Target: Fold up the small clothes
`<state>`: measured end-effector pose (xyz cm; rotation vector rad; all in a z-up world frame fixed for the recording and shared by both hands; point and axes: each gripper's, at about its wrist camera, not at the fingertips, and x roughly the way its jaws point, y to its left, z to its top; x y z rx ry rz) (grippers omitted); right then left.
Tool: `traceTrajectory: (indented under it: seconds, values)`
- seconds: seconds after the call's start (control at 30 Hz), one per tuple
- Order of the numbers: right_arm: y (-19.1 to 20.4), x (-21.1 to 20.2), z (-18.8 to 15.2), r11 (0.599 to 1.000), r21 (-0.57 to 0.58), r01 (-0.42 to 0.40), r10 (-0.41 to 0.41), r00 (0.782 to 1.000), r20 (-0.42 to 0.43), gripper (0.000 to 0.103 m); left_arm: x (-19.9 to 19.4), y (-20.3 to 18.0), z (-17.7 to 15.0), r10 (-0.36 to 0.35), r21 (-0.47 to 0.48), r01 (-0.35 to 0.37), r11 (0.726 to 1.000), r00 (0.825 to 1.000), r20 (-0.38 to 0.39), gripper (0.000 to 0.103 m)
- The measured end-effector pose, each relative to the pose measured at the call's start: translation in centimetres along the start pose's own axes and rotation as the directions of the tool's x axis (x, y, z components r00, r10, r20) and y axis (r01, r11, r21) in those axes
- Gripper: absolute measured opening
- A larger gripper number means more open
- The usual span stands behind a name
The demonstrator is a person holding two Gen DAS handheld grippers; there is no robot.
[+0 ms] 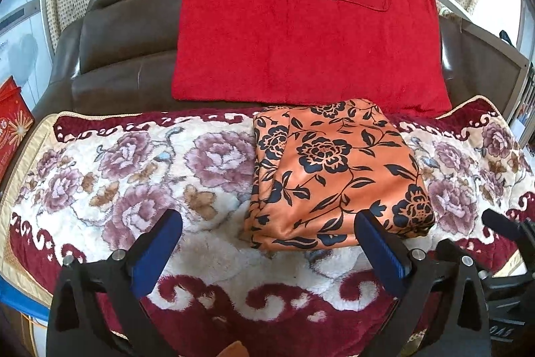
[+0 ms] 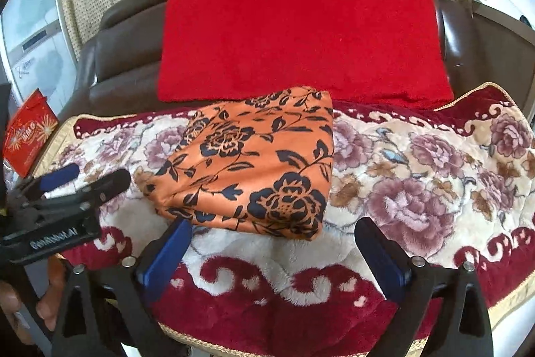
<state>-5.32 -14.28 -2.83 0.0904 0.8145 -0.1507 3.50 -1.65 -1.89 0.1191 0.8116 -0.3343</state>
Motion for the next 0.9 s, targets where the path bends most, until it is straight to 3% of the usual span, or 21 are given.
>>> traceTrajectory:
  seconds: [0.33,0.9]
  values:
    - [-0.5,0.0,1.0,0.999,0.016,0.031,-0.031,0.999,0.021,0.103,0.5,-0.6,0.2,0.054,0.025,-0.054,0.998,0.999,-0.007,0.102]
    - [-0.4,2.0,2.5,0.999,-0.026,0.046,-0.045,0.999,0.013,0.103,2.2,-2.1,1.4,0.012,0.046,-0.012,0.999,1.000,0.015,0.102]
